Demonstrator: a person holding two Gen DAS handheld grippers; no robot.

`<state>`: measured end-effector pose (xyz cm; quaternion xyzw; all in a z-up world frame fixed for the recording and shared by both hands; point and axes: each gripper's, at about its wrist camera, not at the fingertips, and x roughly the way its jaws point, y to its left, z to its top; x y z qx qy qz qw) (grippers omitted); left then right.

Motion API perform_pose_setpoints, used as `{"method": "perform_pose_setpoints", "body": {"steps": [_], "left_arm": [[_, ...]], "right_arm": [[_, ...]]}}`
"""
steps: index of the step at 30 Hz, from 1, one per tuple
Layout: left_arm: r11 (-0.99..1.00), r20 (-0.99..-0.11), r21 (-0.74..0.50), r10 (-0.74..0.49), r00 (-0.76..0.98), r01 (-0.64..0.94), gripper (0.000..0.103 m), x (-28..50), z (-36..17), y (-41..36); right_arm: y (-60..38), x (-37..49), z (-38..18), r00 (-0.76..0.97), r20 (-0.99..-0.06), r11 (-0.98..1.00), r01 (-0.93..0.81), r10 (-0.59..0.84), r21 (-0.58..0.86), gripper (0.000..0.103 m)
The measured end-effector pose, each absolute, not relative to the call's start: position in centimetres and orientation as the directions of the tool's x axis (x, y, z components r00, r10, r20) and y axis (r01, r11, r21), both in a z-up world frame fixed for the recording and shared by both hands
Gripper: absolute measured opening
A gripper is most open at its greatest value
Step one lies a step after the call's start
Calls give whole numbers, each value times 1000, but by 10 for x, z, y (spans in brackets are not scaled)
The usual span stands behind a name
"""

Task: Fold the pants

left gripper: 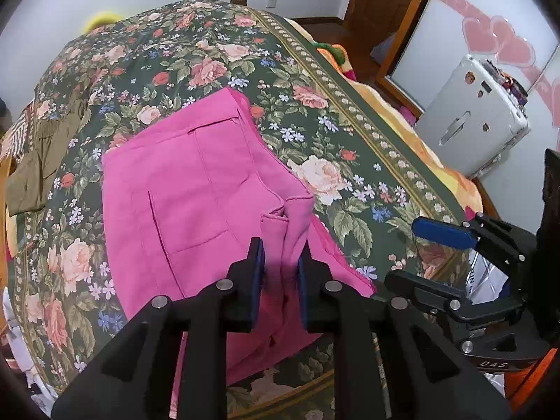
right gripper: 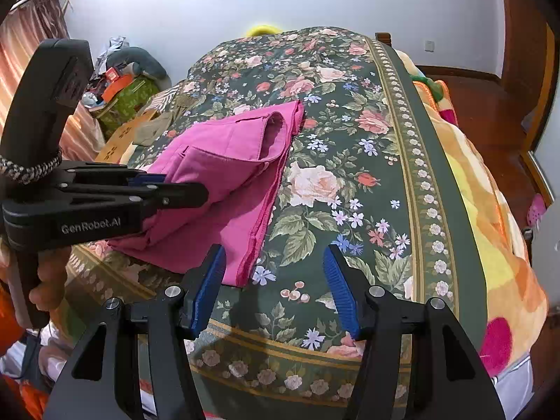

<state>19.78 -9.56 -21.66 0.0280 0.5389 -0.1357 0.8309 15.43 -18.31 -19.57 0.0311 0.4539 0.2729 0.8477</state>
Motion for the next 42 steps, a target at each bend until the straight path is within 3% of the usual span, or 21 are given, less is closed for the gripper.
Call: {"method": "perform_pose_setpoints", "body": {"steps": [1, 3, 5, 10, 16, 23, 31, 38, 42], "left_arm": [[960, -907, -102, -198, 372, 261, 29, 199, -217, -96], [963, -913, -112, -197, 358, 245, 60, 199, -215, -92], [964, -904, -138, -217, 368, 229, 67, 199, -210, -85], [967, -876, -163, -233, 422, 196, 67, 203, -184, -53], [990, -872, -60, -115, 476, 129, 75, 237, -172, -6], [991, -894, 86, 31, 446, 103, 76, 297, -200, 33], [975, -935, 63, -18, 353, 215, 76, 349, -250, 28], [926, -924, 210, 83, 373, 315, 79, 345, -279, 22], [929, -929, 207, 89, 358, 307, 80, 333, -278, 35]], "right_arm": [[-183, 154, -196, 442, -752, 850, -433, 490, 299, 54], [-183, 151, -194, 448, -749, 852, -432, 488, 296, 54], [-182, 150, -190, 456, -744, 852, -434, 488, 292, 54], [-175, 149, -181, 477, -738, 855, -447, 477, 264, 55], [-166, 155, -179, 478, -731, 856, -430, 486, 288, 56], [-152, 162, -178, 473, -720, 851, -404, 508, 336, 57], [-125, 178, -205, 429, -773, 864, -408, 467, 295, 57], [-129, 195, -220, 386, -796, 851, -439, 467, 287, 58], [-132, 204, -222, 376, -805, 844, -467, 458, 262, 58]]}}
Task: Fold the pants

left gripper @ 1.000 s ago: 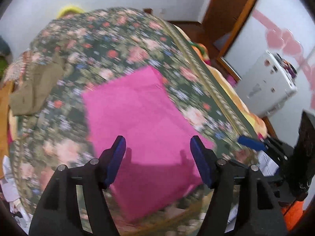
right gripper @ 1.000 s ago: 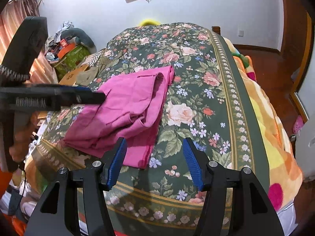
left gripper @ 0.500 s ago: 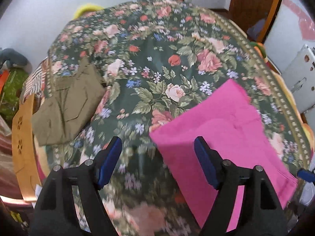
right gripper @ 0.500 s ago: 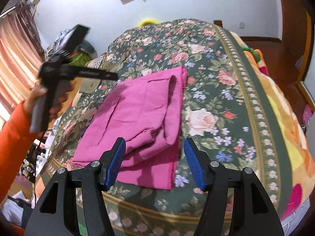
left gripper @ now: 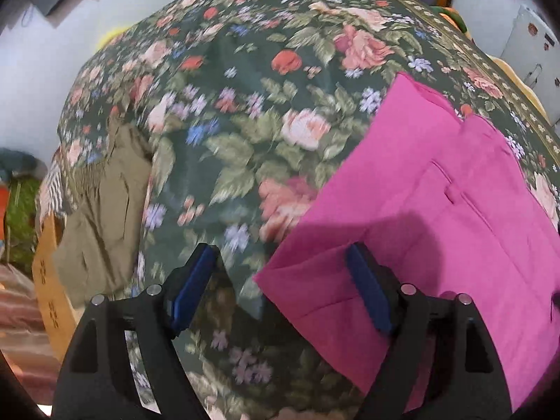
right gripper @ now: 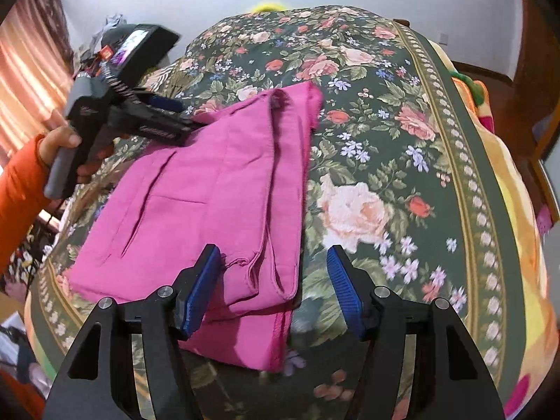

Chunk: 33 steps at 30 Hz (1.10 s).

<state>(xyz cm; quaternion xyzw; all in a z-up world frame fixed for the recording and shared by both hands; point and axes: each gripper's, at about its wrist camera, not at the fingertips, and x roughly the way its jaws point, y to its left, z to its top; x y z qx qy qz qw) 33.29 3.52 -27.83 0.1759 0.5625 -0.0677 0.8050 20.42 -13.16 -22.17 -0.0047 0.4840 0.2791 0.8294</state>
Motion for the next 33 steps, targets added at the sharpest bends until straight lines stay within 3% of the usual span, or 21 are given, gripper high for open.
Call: {"method": "perform_pose_setpoints", "body": {"steps": [11, 23, 29, 33], "left_arm": [[988, -934, 103, 56, 354, 116, 80, 256, -259, 92], [1000, -934, -26, -19, 357, -13, 80, 184, -250, 82], [999, -915, 25, 11, 404, 29, 79, 168, -240, 68], [1000, -908, 27, 27, 419, -6, 72, 165, -236, 80]], "right_arm": [[-127, 248, -224, 376, -828, 831, -526, 417, 180, 58], [-104, 268, -209, 432, -849, 842, -539, 304, 27, 58], [-118, 233, -184, 450, -820, 845, -530, 354, 74, 58], [-124, 208, -186, 444, -813, 843, -528, 377, 102, 58]]}}
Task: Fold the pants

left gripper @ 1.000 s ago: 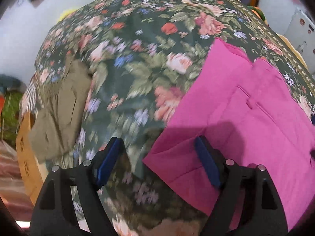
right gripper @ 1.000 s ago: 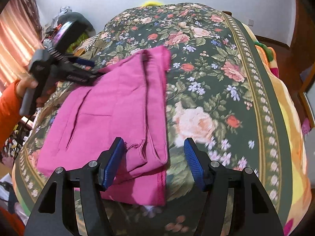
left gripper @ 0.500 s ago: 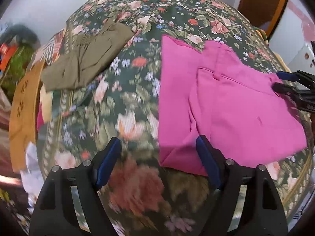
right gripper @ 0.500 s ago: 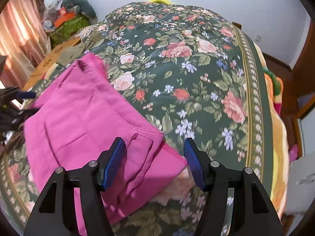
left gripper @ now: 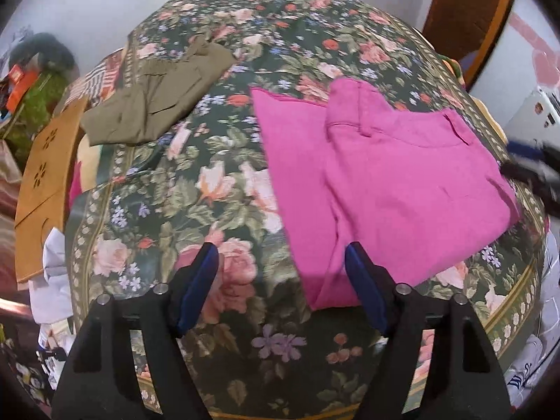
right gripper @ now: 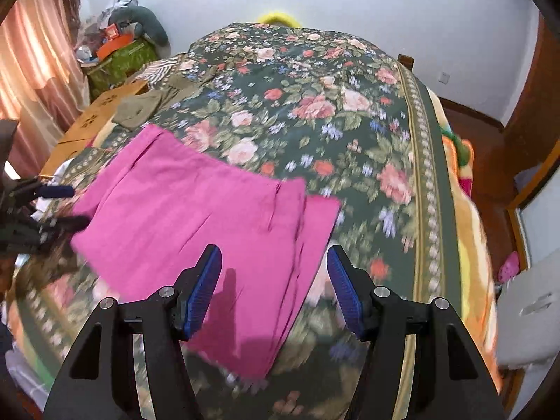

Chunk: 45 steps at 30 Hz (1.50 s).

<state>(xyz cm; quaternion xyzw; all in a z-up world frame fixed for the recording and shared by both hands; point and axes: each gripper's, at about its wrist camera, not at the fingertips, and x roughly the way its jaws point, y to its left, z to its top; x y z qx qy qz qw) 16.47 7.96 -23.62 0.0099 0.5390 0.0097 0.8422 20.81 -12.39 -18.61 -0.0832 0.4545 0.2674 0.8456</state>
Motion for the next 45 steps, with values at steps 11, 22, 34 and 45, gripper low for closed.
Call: {"method": "perform_pose_setpoints", "body": {"steps": [11, 22, 34, 45], "left_arm": [[994, -889, 17, 62, 454, -104, 68, 143, -244, 108], [997, -863, -52, -17, 505, -56, 66, 159, -209, 111], [983, -916, -183, -174, 361, 10, 66, 232, -250, 96], [967, -894, -251, -244, 376, 31, 20, 246, -253, 92]], "right_arm": [[-148, 179, -223, 408, -805, 868, -433, 430, 244, 39], [-169, 182, -205, 439, -803, 891, -390, 402, 232, 40], [-149, 227, -224, 395, -811, 882, -370, 432, 290, 50], [-145, 243, -233, 380, -771, 842, -399, 511, 362, 32]]}}
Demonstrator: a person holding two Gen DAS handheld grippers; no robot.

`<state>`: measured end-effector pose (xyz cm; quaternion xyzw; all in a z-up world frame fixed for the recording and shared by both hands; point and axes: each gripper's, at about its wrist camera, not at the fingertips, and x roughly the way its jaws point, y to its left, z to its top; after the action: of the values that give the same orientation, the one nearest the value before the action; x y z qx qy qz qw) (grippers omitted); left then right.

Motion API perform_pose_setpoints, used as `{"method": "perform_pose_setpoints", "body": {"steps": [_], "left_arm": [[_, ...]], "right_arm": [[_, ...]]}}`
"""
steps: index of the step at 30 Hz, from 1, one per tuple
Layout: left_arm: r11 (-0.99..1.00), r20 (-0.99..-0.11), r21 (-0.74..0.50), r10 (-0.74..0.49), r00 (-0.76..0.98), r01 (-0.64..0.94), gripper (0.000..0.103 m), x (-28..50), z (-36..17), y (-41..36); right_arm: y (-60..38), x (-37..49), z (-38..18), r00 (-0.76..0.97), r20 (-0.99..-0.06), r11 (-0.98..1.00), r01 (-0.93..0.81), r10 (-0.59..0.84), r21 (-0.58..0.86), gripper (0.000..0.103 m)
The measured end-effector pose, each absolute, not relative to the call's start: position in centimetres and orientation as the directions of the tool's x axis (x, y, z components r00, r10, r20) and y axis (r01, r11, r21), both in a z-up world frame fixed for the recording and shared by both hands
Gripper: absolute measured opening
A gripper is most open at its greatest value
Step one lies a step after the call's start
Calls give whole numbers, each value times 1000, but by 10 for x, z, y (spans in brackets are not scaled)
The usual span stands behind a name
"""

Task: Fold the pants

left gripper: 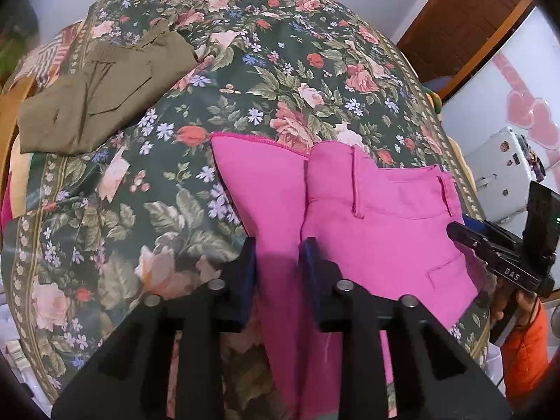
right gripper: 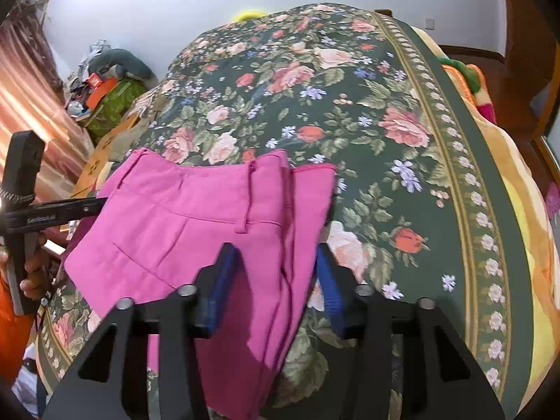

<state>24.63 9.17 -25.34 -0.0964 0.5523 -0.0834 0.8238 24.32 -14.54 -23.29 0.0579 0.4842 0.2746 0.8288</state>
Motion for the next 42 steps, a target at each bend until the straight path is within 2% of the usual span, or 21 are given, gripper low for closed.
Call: {"method": "perform_pose_setpoints", "body": {"steps": [3, 6, 9, 18, 29, 42], "left_arm": [[969, -894, -246, -237, 381, 26, 13, 250, -255, 88], [975, -893, -221, -212, 397, 23, 11, 247, -251, 87], [981, -883, -191, -190, 430, 41, 10, 242, -240, 84], [991, -838, -129, -126, 532, 32, 9, 230, -193, 97], [993, -748, -93, -22, 663, -72, 9, 239, -132, 171], [970, -732, -64, 114, 671, -234, 9, 291, -144, 286]], "right_arm": [[-142, 244, -231, 374, -767, 834, -413, 522, 366, 23], [-141, 243, -227, 392, -762, 838, -416, 515, 353, 13], [-140, 244, -218, 408, -754, 839, -421, 515, 345, 11], [-114, 242, -169, 470, -704, 818, -498, 532, 286, 11], [-42, 273, -121, 513, -637, 778, -583, 575, 233, 10], [86, 342, -127, 477, -630, 727, -653, 613, 213, 10]]}}
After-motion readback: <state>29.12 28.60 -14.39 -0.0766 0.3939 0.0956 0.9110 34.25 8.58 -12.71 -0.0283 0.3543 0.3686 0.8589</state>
